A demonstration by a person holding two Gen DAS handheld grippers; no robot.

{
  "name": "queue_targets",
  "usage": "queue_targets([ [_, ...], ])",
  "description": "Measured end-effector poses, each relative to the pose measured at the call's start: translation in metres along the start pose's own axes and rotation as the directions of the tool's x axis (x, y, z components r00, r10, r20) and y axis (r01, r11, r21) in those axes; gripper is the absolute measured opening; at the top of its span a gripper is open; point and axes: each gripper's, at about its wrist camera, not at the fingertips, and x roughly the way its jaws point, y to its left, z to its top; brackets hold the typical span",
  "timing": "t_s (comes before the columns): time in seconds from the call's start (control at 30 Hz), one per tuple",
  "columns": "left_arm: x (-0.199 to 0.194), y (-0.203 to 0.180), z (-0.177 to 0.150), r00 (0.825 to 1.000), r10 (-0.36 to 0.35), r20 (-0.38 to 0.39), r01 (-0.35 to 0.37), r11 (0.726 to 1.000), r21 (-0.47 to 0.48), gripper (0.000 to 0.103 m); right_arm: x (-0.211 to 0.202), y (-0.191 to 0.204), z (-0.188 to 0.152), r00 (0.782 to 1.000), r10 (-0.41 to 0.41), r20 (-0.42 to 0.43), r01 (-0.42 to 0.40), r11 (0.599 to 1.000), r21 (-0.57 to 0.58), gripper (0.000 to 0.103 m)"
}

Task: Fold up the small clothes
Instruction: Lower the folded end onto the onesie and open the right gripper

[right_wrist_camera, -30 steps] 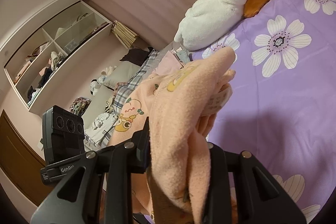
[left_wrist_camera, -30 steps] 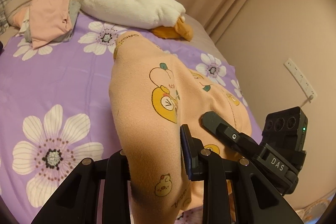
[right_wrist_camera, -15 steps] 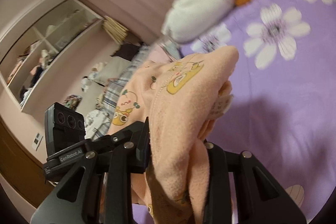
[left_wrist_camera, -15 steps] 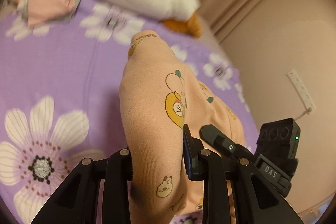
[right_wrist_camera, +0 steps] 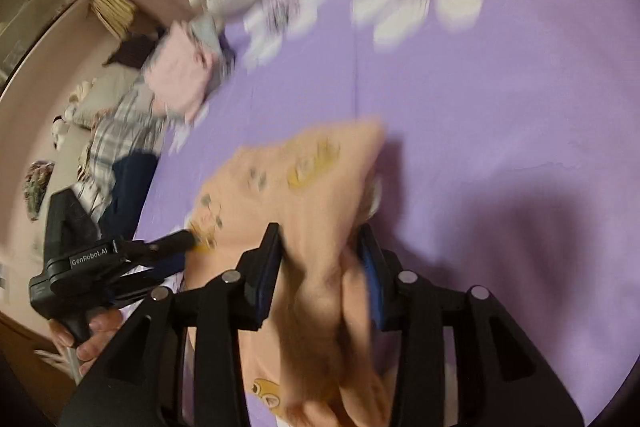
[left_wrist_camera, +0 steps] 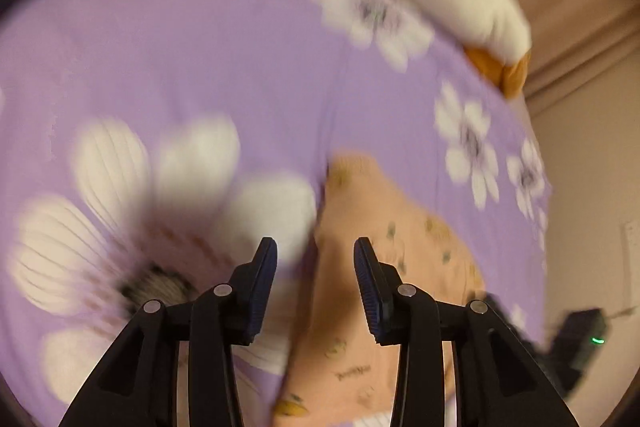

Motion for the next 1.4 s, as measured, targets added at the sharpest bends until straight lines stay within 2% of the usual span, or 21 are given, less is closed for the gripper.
queue_targets([
  [0.03, -0.004, -0.003, -0.001, 1.0, -0.028, 0.011, 0.027, 0.999, 0.027, 0.038, -0.017, 0.004, 0.004, 0.998, 0.01, 0.067, -0.009, 1.0, -0.013, 0.037],
  [0.13, 0.006, -0.014, -0.005, 0.987, -0.161, -0.026, 0.163, 0.985, 0.061, 0.038, -0.032, 0.008, 0.011, 0.989, 0.098, 0.111, -0.096, 0.995, -0.021, 0.03],
  [0.2, 0.034, -0.017, -0.004, 0.988, -0.121, -0.093, 0.127, 0.99, 0.058, 0.038, -0.022, 0.013, 0.012, 0.987, 0.137, 0.085, -0.134, 0.99, -0.039, 0.025],
  [0.27, 0.072, -0.019, -0.006, 0.988, 0.02, -0.152, -0.007, 0.997, 0.083, 0.038, 0.005, 0.013, 0.012, 0.994, 0.109, 0.015, -0.108, 0.994, -0.034, 0.02],
  [0.3, 0.081, -0.017, -0.008, 0.987, 0.046, -0.153, -0.031, 0.995, 0.099, 0.042, 0.02, 0.008, 0.011, 0.998, 0.068, -0.015, -0.068, 0.997, -0.026, 0.011],
  [0.33, 0.08, -0.014, -0.01, 0.99, 0.04, -0.138, -0.025, 0.994, 0.108, 0.042, 0.032, 0.002, 0.01, 0.999, 0.023, -0.037, -0.023, 1.0, -0.017, 0.0],
  [0.37, 0.077, -0.014, -0.009, 0.99, 0.028, -0.139, -0.014, 0.995, 0.1, 0.042, 0.045, -0.006, 0.01, 0.999, -0.005, -0.054, 0.005, 1.0, -0.005, 0.0],
  [0.47, 0.062, 0.005, -0.004, 0.988, -0.028, -0.155, 0.027, 1.0, -0.011, 0.042, 0.046, -0.033, 0.009, 0.995, 0.095, -0.038, -0.089, 0.987, 0.134, 0.0],
  [0.5, 0.051, 0.013, -0.007, 0.986, -0.054, -0.156, 0.044, 0.997, -0.063, 0.042, 0.041, -0.035, 0.01, 0.994, 0.103, -0.031, -0.096, 0.983, 0.158, 0.0],
  [0.57, 0.033, 0.015, -0.019, 0.989, -0.058, -0.134, 0.047, 0.995, -0.083, 0.042, 0.024, -0.025, 0.006, 0.998, 0.058, -0.017, -0.055, 0.991, 0.124, 0.011],
  [0.63, 0.019, 0.0, -0.029, 0.994, -0.006, -0.114, 0.006, 1.0, 0.001, 0.042, 0.006, -0.009, -0.003, 0.999, 0.044, -0.002, -0.044, 0.996, 0.074, 0.01],
  [0.7, 0.009, -0.018, -0.043, 0.998, 0.008, -0.063, -0.001, 0.994, 0.109, 0.042, -0.011, 0.007, -0.015, 0.996, 0.094, -0.006, -0.094, 0.995, 0.024, 0.01],
  [0.77, 0.013, -0.022, -0.068, 0.992, 0.025, -0.12, -0.008, 0.99, 0.139, 0.042, -0.023, 0.018, -0.029, 0.993, 0.116, -0.035, -0.117, 0.993, -0.021, 0.011],
  [0.83, 0.02, -0.017, -0.092, 0.985, 0.066, -0.161, -0.041, 0.987, 0.156, 0.042, -0.022, 0.027, -0.049, 0.995, 0.054, -0.086, -0.064, 0.991, -0.119, 0.008],
  [0.87, 0.027, -0.017, -0.102, 0.977, 0.133, -0.164, -0.103, 0.978, 0.182, 0.042, -0.019, 0.024, -0.063, 0.995, -0.029, -0.092, 0.013, 0.986, -0.166, 0.005],
  [0.9, 0.03, -0.02, -0.112, 0.972, 0.194, -0.136, -0.159, 0.959, 0.235, 0.044, -0.012, 0.015, -0.078, 0.988, -0.113, -0.106, 0.093, 0.98, -0.176, 0.001],
  [0.93, 0.028, -0.025, -0.116, 0.971, 0.214, -0.106, -0.179, 0.946, 0.272, 0.044, -0.004, 0.008, -0.085, 0.978, -0.158, -0.135, 0.134, 0.976, -0.169, 0.0],
  [0.97, 0.028, -0.029, -0.117, 0.972, 0.218, -0.093, -0.183, 0.94, 0.286, 0.044, -0.003, 0.0, -0.091, 0.979, -0.149, -0.137, 0.129, 0.98, -0.149, 0.0],
  [1.2, 0.017, -0.009, -0.121, 0.978, 0.167, -0.122, -0.138, 0.967, 0.215, 0.048, -0.011, -0.017, -0.089, 0.989, -0.08, -0.124, 0.073, 0.996, -0.059, 0.0],
  [1.3, 0.011, -0.009, -0.131, 0.978, 0.185, -0.098, -0.159, 0.96, 0.23, 0.048, -0.014, -0.014, -0.093, 0.99, -0.085, -0.116, 0.076, 0.994, -0.078, 0.0],
  [1.4, 0.012, -0.018, -0.14, 0.971, 0.233, -0.058, -0.21, 0.94, 0.268, 0.048, -0.015, -0.006, -0.094, 0.988, -0.107, -0.11, 0.096, 0.99, -0.106, 0.0],
])
